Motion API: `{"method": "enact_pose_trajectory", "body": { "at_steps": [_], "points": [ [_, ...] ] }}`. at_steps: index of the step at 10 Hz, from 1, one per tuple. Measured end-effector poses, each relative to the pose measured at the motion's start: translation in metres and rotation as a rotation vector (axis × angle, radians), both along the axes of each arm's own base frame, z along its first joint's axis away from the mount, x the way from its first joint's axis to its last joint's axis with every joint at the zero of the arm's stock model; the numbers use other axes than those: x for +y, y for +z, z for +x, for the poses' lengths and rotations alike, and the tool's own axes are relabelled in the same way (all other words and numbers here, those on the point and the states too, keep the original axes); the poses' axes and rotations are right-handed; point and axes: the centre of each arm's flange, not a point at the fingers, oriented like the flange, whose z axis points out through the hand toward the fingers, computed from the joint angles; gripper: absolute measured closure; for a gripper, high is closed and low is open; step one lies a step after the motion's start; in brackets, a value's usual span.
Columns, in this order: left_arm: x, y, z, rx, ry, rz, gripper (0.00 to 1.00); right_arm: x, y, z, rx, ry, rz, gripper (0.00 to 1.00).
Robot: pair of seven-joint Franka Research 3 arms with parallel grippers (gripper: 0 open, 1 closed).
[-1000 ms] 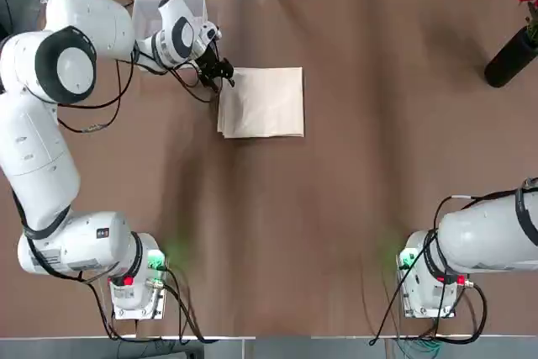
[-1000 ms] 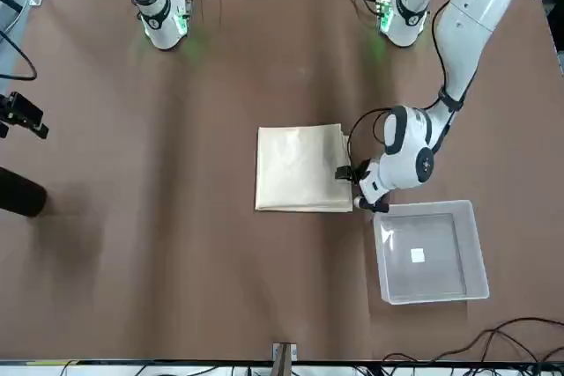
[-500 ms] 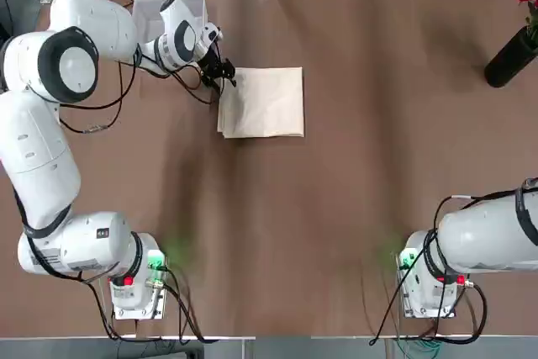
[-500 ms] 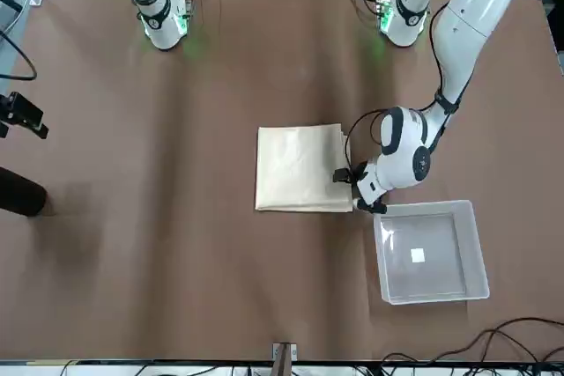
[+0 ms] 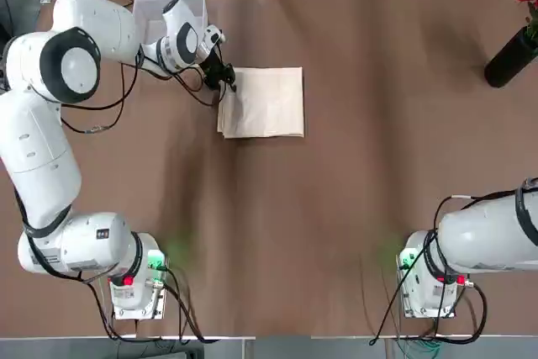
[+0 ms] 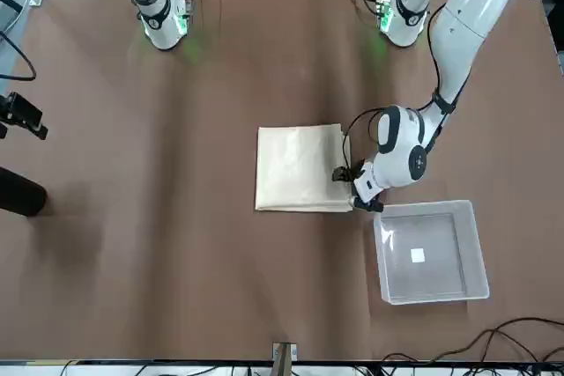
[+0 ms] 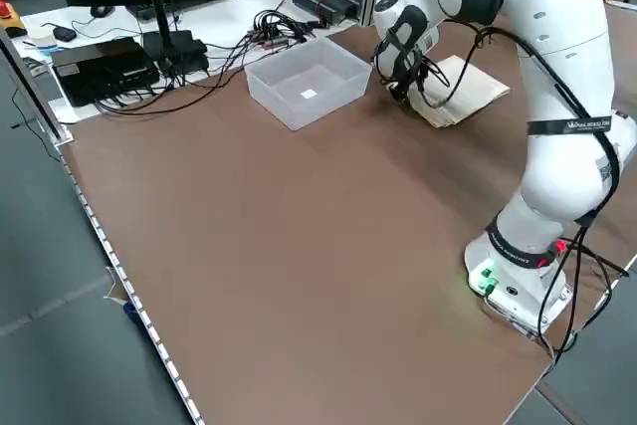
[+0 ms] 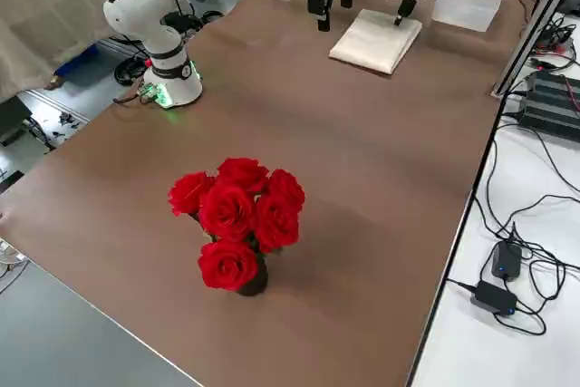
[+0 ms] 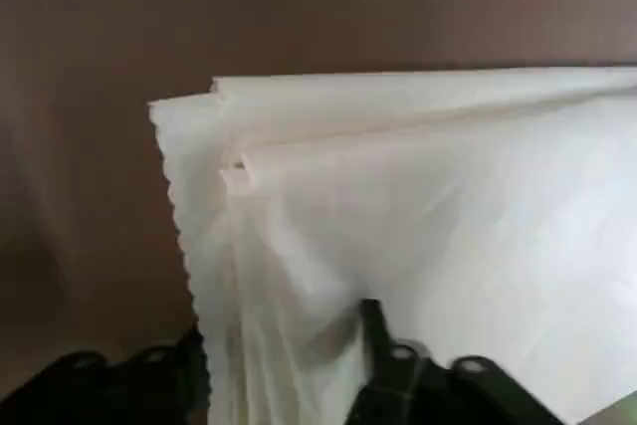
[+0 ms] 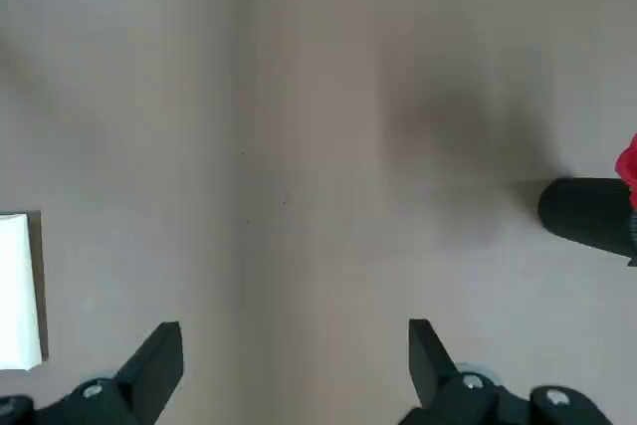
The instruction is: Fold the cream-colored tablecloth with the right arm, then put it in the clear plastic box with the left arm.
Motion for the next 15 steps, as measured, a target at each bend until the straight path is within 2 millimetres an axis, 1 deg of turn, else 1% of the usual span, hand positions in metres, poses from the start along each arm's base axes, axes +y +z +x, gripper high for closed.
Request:
{"method": "enact_pose_trajectory", "body": {
  "at_steps": [2, 3, 5, 6, 8, 10, 12, 13, 14, 15],
  "points": [
    [0.000, 0.000, 0.000, 0.001, 0.001, 0.000, 0.81, 0.000, 0.000, 0.000, -0.003, 0.000, 0.000, 0.00],
    [-0.001, 0.001, 0.000, -0.001, 0.000, -0.002, 0.91, 0.000, 0.001, 0.000, -0.005, 0.000, 0.000, 0.00],
    [-0.002, 0.006, 0.003, -0.013, 0.002, -0.004, 0.92, 0.000, 0.001, 0.000, -0.005, -0.001, 0.000, 0.00],
    [-0.002, 0.014, 0.008, -0.030, 0.005, -0.006, 0.92, 0.000, 0.001, 0.000, -0.005, 0.000, 0.000, 0.00],
    [-0.002, 0.046, 0.015, -0.067, -0.005, -0.004, 0.92, 0.000, 0.001, 0.000, -0.005, 0.000, 0.000, 0.00],
    [-0.001, 0.085, 0.013, -0.019, -0.056, 0.017, 0.93, 0.000, 0.001, 0.000, -0.005, -0.001, 0.000, 0.00],
    [0.002, 0.128, 0.014, 0.014, -0.052, 0.096, 0.93, -0.001, 0.001, 0.000, -0.005, -0.016, 0.001, 0.00],
    [-0.004, 0.146, 0.017, 0.022, -0.034, 0.142, 0.93, -0.003, 0.001, 0.000, -0.005, -0.031, 0.002, 0.00],
    [-0.018, 0.159, 0.017, 0.023, -0.022, 0.177, 0.93, -0.005, 0.001, 0.000, -0.005, -0.043, 0.003, 0.00],
    [-0.041, 0.163, 0.009, 0.024, -0.012, 0.205, 0.93, -0.005, 0.001, 0.000, -0.005, -0.047, 0.003, 0.00]
  ]
}}
